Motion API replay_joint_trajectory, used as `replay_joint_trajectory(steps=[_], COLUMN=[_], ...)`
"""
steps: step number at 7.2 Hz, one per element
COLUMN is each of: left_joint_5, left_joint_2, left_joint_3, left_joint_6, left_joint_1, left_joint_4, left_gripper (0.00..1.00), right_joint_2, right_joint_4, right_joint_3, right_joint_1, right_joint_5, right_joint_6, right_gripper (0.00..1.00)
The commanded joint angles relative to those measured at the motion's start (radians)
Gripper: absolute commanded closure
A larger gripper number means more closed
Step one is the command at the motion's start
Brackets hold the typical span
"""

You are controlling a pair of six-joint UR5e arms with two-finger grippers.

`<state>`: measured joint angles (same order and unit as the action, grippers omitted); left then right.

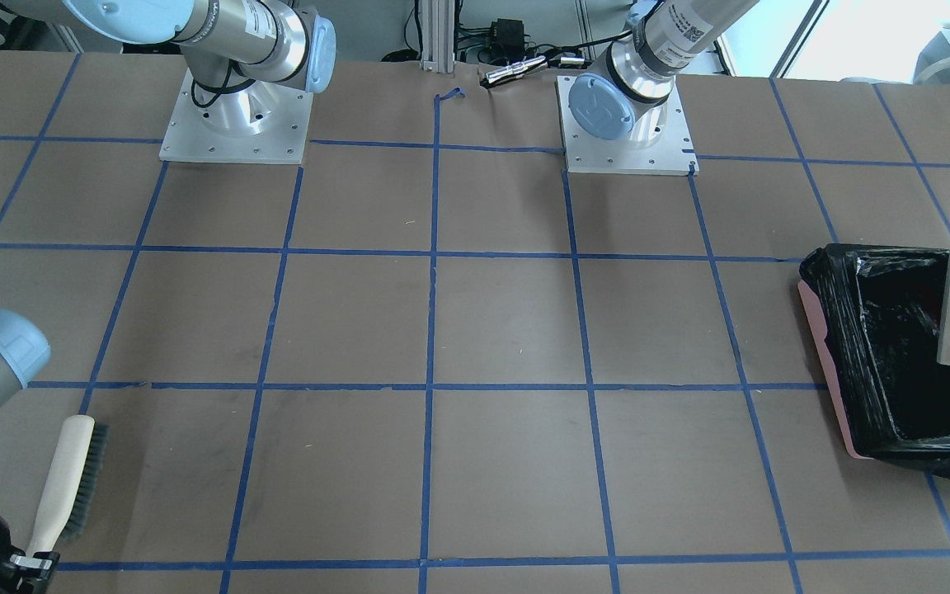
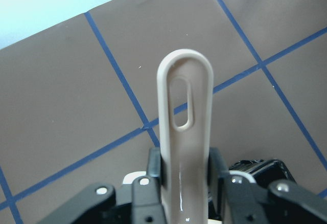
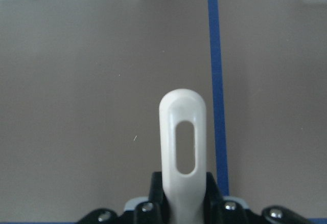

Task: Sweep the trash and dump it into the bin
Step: 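Tilt the dustpan over the trash bag with the left gripper to dump the items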

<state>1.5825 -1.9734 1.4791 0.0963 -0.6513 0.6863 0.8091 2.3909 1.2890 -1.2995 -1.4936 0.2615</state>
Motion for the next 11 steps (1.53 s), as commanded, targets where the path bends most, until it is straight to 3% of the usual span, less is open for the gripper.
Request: replay_joint_trajectory(steps=[1, 2, 5, 7, 9, 11], left_joint_5=[0.010, 0.033, 0.034, 0.030, 0.033, 0.034], left_joint_2=[0.014, 0.027, 0.073, 0.077, 0.080, 0.082], left_joint_3=[0.041, 0.078, 0.104, 0.104, 0.107, 0.103], left_joint_6=[-0.102, -0.128, -0.260, -0.315, -0.369, -0.356], left_joint_1=[-0.059, -0.080, -0.117, -0.120, -0.158, -0.177], left_joint_4=[-0.146, -0.234, -0.320, -0.366, -0.460, -0.415], left_gripper=[1.00, 1.00, 1.00, 1.00, 1.00, 1.00], right_joint_2=[-0.001, 0.001, 0.004, 0.013, 0.027, 0.047], right_joint_4=[0.002, 0.002, 0.022, 0.019, 0.008, -0.018], right_joint_3=[0.003, 0.019, 0.032, 0.029, 0.033, 0.032], right_joint_1=[0.003, 0.003, 0.005, 0.003, 0.005, 0.005], right_joint_5=[0.003, 0.004, 0.003, -0.005, -0.011, -0.011], right_joint_6=[0.004, 0.004, 0.004, 0.002, 0.005, 0.002], right_gripper=[0.71, 0.60, 0.45, 0.24, 0.17, 0.12])
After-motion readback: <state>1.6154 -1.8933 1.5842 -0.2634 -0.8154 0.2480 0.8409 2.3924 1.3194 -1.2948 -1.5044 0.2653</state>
